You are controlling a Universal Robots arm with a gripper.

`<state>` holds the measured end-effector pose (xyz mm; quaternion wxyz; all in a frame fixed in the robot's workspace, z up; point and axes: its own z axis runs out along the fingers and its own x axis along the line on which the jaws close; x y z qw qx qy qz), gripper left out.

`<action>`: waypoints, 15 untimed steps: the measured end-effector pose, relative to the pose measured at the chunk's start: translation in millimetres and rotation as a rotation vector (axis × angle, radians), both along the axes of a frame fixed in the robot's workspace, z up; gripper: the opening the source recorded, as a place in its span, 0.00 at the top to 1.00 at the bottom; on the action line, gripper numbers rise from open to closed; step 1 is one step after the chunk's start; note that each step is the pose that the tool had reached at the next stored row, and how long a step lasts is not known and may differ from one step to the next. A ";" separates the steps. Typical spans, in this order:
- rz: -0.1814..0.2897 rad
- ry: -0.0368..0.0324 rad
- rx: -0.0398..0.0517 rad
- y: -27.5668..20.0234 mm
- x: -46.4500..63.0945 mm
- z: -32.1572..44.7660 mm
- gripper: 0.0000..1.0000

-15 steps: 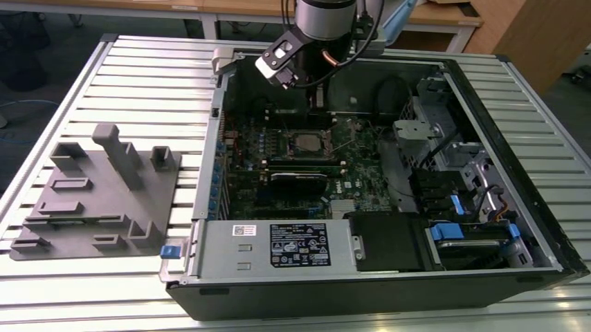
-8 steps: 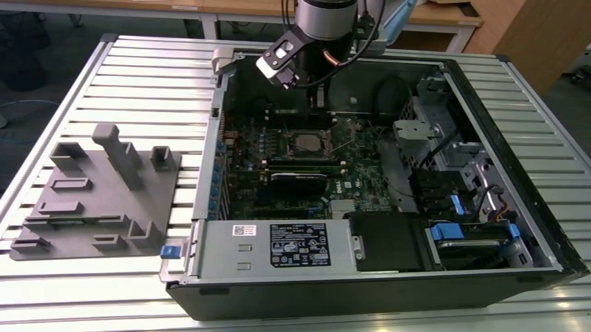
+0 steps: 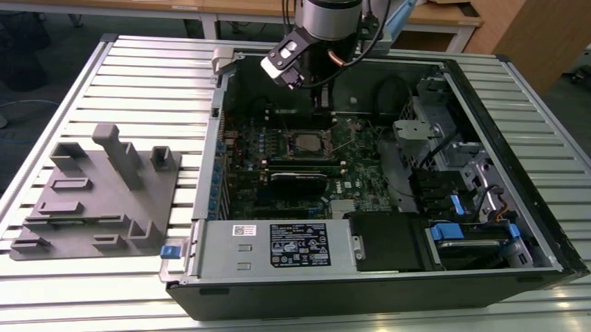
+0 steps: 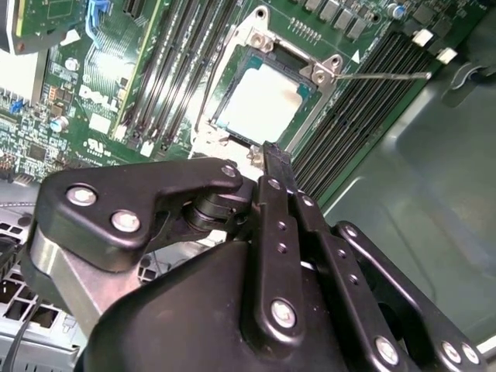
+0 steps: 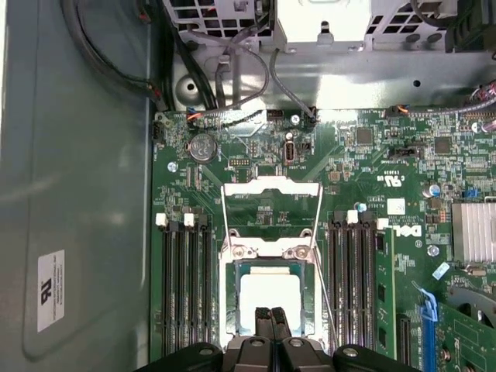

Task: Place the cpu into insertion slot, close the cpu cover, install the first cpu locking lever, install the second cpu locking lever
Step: 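Close the cpu cover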

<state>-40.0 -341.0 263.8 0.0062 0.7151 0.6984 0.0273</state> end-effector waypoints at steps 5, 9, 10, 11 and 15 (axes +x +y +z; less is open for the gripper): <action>0.000 0.0000 0.0000 0.0 6.4 0.0 0.89; 0.000 0.0000 0.0000 0.0 12.3 0.0 0.89; 0.000 0.0000 0.0000 0.0 13.7 0.0 0.89; 0.000 0.0000 0.0000 0.0 15.0 0.0 0.89; 0.000 0.0000 0.0000 0.0 20.6 -0.1 0.89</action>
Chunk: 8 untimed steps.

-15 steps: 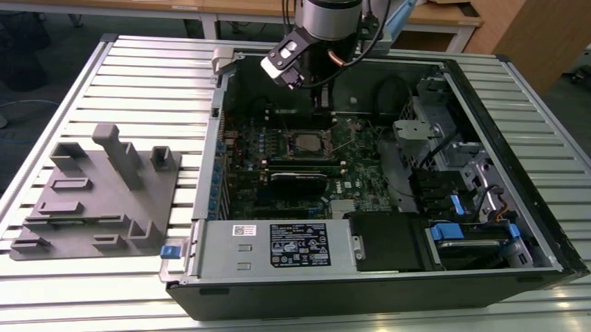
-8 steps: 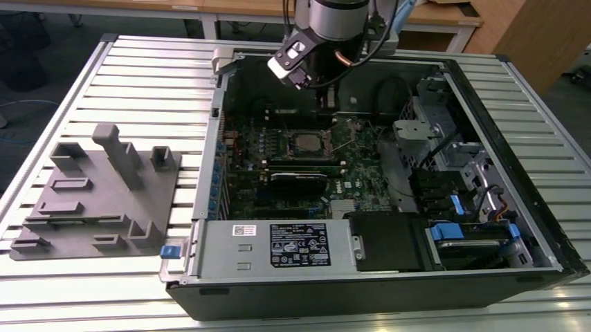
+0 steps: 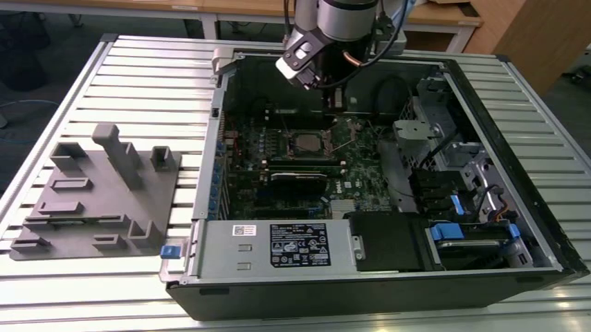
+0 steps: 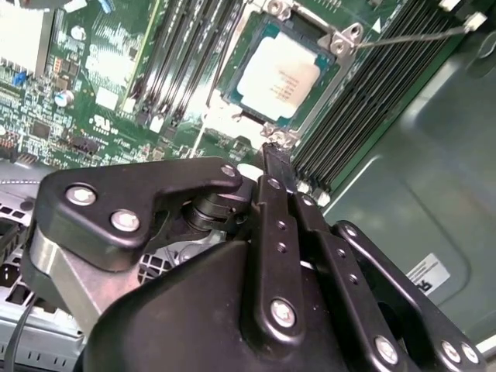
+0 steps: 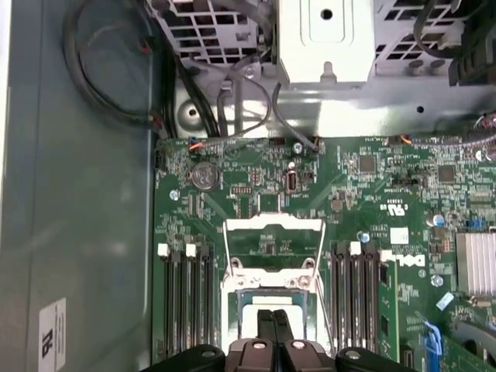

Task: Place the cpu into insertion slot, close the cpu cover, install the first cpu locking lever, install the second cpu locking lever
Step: 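Close the cpu cover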

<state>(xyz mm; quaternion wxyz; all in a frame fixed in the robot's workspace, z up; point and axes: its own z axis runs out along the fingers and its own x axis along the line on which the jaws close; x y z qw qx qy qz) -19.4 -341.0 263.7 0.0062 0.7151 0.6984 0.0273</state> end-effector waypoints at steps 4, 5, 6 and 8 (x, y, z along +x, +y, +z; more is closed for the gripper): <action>0.000 0.0000 0.0000 0.0 6.1 0.0 0.89; 0.000 0.0000 0.0001 0.0 7.7 0.0 0.89; 0.000 0.0000 0.0000 0.0 9.5 0.0 0.89; 0.000 0.0000 0.0001 0.0 13.4 -0.1 0.89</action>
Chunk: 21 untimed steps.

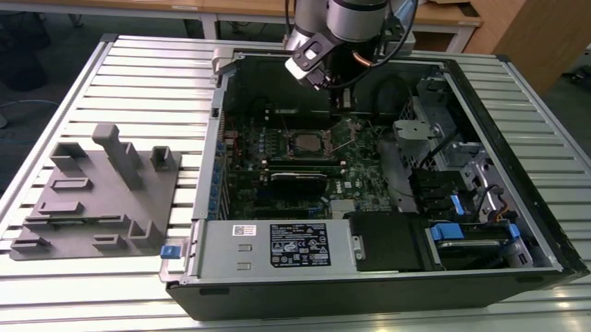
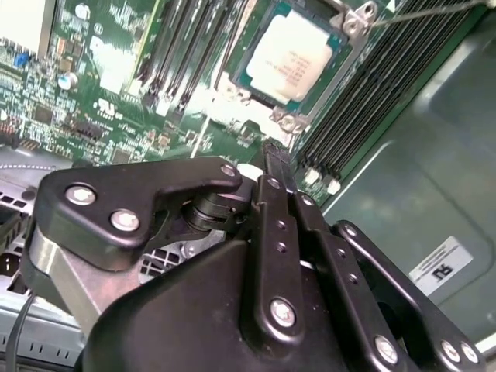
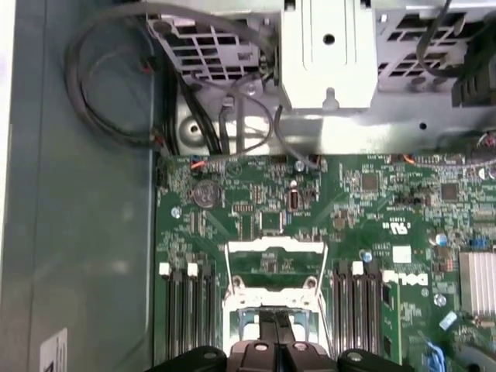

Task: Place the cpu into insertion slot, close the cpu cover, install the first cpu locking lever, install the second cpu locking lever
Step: 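Close the cpu cover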

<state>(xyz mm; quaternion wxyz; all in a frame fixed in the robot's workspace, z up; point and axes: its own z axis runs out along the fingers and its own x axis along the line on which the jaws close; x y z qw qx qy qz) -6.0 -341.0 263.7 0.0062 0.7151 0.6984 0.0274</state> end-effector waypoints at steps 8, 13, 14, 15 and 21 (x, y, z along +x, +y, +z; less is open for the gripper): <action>0.000 0.0001 -0.0002 0.0 16.0 0.1 0.89; 0.000 0.0000 0.0000 0.0 25.3 -0.1 0.89; 0.000 0.0000 0.0000 0.0 27.2 0.0 0.89; 0.000 0.0000 0.0001 0.0 29.1 -0.1 0.89; 0.000 0.0000 0.0000 0.0 40.3 -0.1 0.89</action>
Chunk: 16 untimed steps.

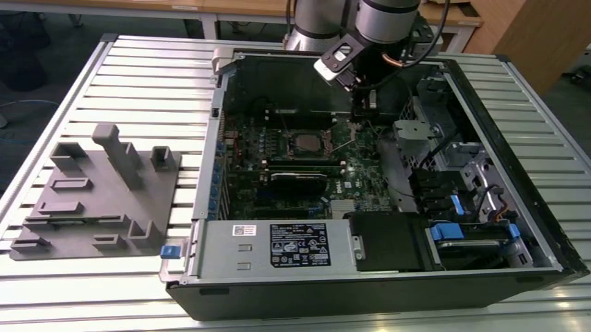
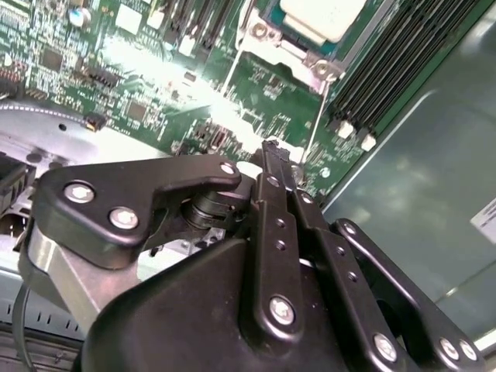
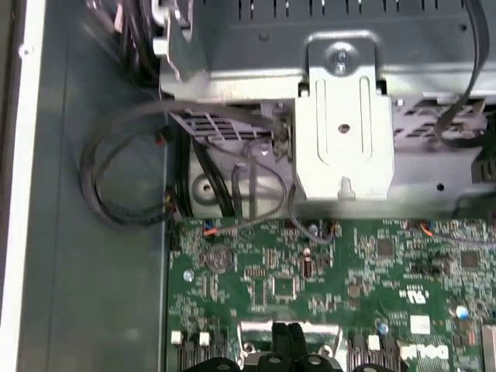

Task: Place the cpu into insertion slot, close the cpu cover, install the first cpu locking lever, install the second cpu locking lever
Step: 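Close the cpu cover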

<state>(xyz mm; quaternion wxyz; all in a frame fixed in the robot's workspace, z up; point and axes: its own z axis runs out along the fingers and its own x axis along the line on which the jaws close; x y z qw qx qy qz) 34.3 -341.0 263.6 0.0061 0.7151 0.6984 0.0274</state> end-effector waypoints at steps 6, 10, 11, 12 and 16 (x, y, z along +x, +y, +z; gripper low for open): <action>0.000 0.0000 -0.0001 0.0 10.4 0.0 0.89; 0.000 0.0000 0.0000 0.0 16.5 0.0 0.89; 0.000 0.0000 -0.0001 0.1 16.9 0.0 0.89; 0.000 0.0000 -0.0002 0.0 16.8 0.0 0.89; 0.000 0.0000 -0.0001 0.0 16.9 0.0 0.89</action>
